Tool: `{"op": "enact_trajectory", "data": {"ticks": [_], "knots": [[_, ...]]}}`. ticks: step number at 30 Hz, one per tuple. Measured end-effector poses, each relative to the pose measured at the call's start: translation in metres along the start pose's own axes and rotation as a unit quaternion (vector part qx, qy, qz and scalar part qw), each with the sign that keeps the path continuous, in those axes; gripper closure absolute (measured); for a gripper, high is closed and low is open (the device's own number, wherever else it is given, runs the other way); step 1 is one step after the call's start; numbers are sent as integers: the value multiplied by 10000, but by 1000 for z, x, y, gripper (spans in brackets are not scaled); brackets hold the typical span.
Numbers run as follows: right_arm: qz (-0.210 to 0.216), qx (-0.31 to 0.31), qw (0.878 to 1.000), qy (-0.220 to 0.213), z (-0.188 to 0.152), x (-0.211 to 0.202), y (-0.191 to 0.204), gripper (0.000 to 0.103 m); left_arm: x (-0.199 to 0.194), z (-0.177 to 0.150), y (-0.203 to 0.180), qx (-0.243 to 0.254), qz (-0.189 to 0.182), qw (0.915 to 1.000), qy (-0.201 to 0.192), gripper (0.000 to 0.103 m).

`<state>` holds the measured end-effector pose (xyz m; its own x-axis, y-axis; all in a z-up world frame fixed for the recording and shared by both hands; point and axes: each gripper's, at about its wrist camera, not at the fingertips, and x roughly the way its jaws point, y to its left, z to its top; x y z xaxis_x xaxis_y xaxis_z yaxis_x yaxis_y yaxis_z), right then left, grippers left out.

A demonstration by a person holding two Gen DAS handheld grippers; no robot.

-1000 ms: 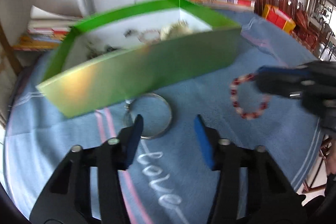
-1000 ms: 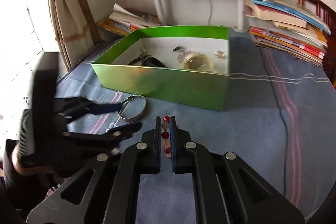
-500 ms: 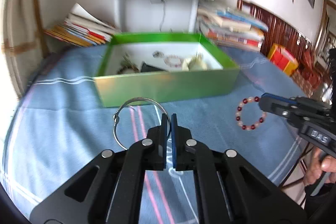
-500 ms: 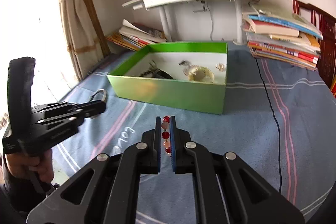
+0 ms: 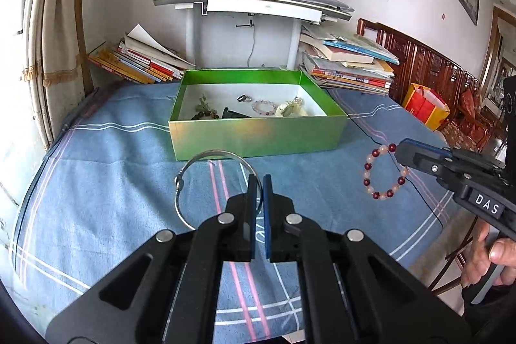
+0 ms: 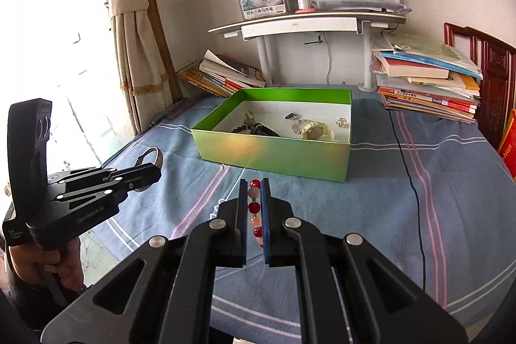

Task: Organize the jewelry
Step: 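Carry the silver bangle and red-and-white bracelet into the green box with both tools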

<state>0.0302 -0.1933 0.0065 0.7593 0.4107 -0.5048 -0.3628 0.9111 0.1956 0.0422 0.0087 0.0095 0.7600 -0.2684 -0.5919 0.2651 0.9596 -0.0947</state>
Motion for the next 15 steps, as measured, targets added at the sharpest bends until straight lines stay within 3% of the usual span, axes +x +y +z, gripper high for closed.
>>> {"op": "enact_trajectory", "data": {"ticks": [15], "knots": [[-32,-1,10000,-75,-4,-11,6,95,-10,-7,1,15,74,10000,-2,99]]}}
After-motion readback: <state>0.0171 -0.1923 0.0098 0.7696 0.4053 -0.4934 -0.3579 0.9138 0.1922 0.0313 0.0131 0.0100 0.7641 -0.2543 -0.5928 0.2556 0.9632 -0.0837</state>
